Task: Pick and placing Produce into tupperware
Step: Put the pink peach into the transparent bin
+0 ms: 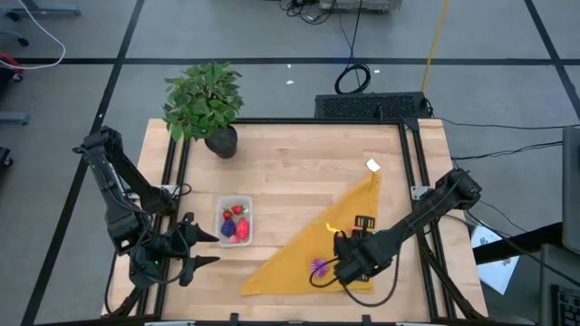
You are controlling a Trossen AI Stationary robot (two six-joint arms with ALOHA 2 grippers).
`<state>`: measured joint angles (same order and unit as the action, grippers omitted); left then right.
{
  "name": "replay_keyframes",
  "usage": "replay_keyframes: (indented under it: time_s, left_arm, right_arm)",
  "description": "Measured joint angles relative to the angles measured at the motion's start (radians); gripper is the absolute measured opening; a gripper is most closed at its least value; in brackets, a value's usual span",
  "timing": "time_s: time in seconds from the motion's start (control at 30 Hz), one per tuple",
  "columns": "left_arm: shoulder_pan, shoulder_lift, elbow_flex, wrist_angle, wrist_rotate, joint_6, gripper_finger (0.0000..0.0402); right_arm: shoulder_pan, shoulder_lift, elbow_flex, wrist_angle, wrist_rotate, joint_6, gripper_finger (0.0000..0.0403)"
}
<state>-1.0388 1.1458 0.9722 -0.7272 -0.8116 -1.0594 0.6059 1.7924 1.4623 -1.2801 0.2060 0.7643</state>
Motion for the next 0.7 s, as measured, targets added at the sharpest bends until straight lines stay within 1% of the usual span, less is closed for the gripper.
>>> replay_keyframes:
  time_s: [0.13,0.27,0.37,0.57,0.7]
  left_arm:
    - [0.007,0.000,0.000,0.000,0.003,0.003,0.0251]
    - [0.007,0.000,0.000,0.000,0.007,0.000,0.0250]
    - [0.006,0.000,0.000,0.000,0.008,-0.011,0.0251]
    - [0.007,0.000,0.000,0.000,0.025,-0.015,0.0251]
    - [0.007,0.000,0.000,0.000,0.026,-0.017,0.0251]
  right_arm:
    - [-0.033,-0.002,-0.097,0.039,-0.001,-0.040,0.0132]
    - [-0.073,-0.002,-0.162,0.056,-0.001,-0.080,0.0132]
    - [-0.102,-0.002,-0.208,0.106,-0.029,-0.120,0.0132]
    - [-0.146,-0.002,-0.274,0.223,-0.031,-0.204,0.0132]
    - [-0.172,-0.002,-0.288,0.230,-0.028,-0.232,0.0132]
